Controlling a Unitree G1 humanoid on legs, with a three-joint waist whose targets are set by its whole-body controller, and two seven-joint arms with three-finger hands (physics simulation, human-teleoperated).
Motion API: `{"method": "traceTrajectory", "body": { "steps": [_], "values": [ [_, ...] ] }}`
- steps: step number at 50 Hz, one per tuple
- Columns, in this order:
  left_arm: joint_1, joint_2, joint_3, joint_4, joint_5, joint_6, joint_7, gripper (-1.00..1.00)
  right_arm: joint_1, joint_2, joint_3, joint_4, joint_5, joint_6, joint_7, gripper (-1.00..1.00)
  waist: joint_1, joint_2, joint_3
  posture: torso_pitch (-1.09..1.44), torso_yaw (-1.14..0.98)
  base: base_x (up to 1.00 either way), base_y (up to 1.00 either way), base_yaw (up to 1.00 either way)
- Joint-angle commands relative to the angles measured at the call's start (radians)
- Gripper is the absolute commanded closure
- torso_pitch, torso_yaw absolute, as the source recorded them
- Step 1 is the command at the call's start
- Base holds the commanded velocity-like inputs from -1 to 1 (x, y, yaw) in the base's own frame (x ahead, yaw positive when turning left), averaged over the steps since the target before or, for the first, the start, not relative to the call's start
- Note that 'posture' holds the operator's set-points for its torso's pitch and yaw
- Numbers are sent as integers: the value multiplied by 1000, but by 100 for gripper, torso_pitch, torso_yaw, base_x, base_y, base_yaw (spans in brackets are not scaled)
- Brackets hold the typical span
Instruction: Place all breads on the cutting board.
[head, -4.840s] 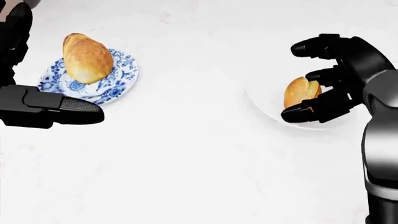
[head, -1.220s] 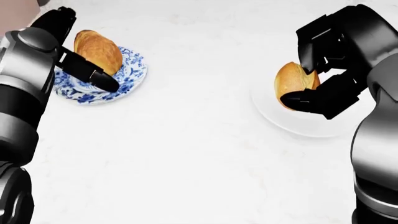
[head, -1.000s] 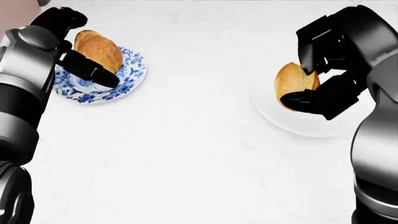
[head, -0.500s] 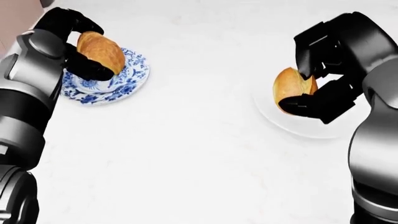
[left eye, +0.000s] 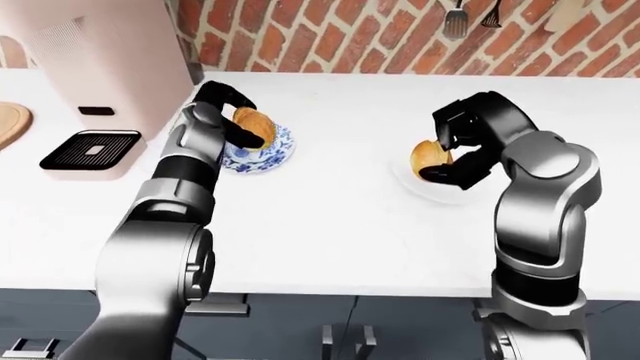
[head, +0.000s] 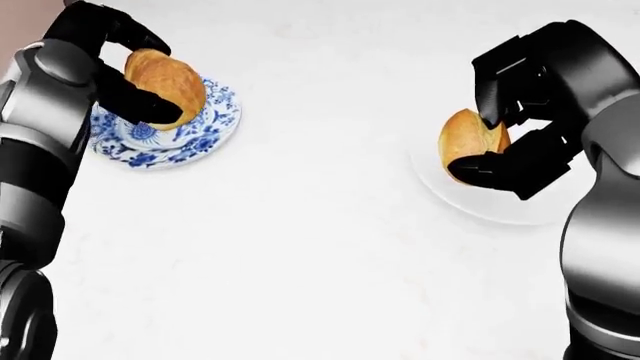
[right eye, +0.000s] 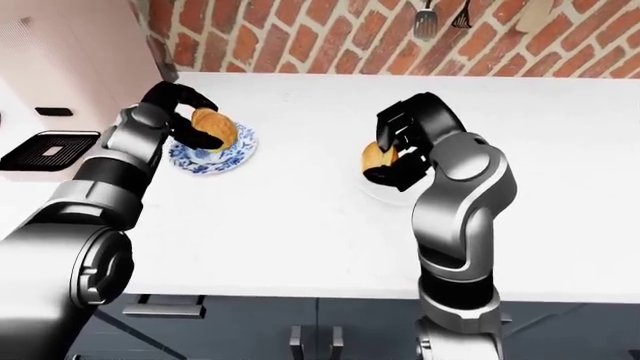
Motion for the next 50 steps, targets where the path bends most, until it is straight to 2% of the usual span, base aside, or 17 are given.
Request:
{"method": "traceTrajectory", "body": {
  "steps": [1,6,10,24,27,29,30,32,34,39,41,43,44,45,47,49,50],
  "values": [
    [-58,25,6,-66,-11,-16,1,49,-30,-14,-13,-33,-11,-13,-5,100,-1,2,-35,0,0,0,0,0],
    [-64,39,10,-115,-35,5,-25,61,-34,-18,-12,-43,-18,-2,7,100,-2,1,-31,0,0,0,0,0],
    [-50,50,11,-212,-50,46,-71,100,-57,-30,-11,-40,-28,9,26,100,-2,3,-28,0,0,0,0,0],
    [71,84,32,-597,-82,220,-210,100,-101,-23,-6,-25,-59,12,22,100,-1,9,-18,0,0,0,0,0],
    [88,84,32,-649,-78,244,-228,100,-105,-15,-6,-25,-64,21,20,100,0,14,-56,0,0,-35,3,0],
    [94,81,35,-659,-79,243,-222,100,-106,-13,-4,-27,-68,28,21,100,1,0,-54,0,0,-48,15,0],
    [100,78,32,-671,-77,249,-226,100,-109,-12,-4,-27,-69,32,21,100,2,-18,-48,0,0,-63,28,0],
    [95,78,33,-672,-76,251,-228,100,-110,-13,-5,-24,-67,32,21,100,-3,-59,-56,0,0,-79,38,0],
    [93,78,32,-672,-74,254,-230,100,-112,-16,-8,-21,-66,32,20,100,0,-69,-50,0,0,-87,41,0],
    [88,77,35,-669,-75,249,-222,100,-115,-21,-4,-23,-76,44,26,100,19,-39,-30,0,0,-88,42,0],
    [95,74,32,-684,-74,256,-227,100,-118,-18,-3,-24,-78,48,26,100,27,-18,-25,0,0,-90,45,0],
    [100,72,32,-683,-75,250,-225,100,-115,-15,-6,-22,-76,44,21,100,31,28,-22,0,0,-90,44,0],
    [103,71,31,-691,-74,253,-228,100,-115,-14,-7,-22,-75,44,19,100,31,85,-30,0,0,-91,45,0],
    [106,70,31,-697,-74,255,-230,100,-115,-14,-6,-22,-75,45,19,100,33,78,-24,0,0,-90,44,0],
    [106,68,30,-705,-73,261,-233,100,-117,-12,-6,-21,-72,44,16,100,30,73,-46,0,0,-84,44,0],
    [108,66,30,-718,-71,267,-238,100,-115,-10,-6,-25,-68,43,13,100,28,54,-59,0,0,-40,20,0],
    [110,66,29,-724,-70,270,-240,100,-115,-8,-8,-28,-64,45,13,100,35,43,-24,0,0,0,0,0]
  ]
}}
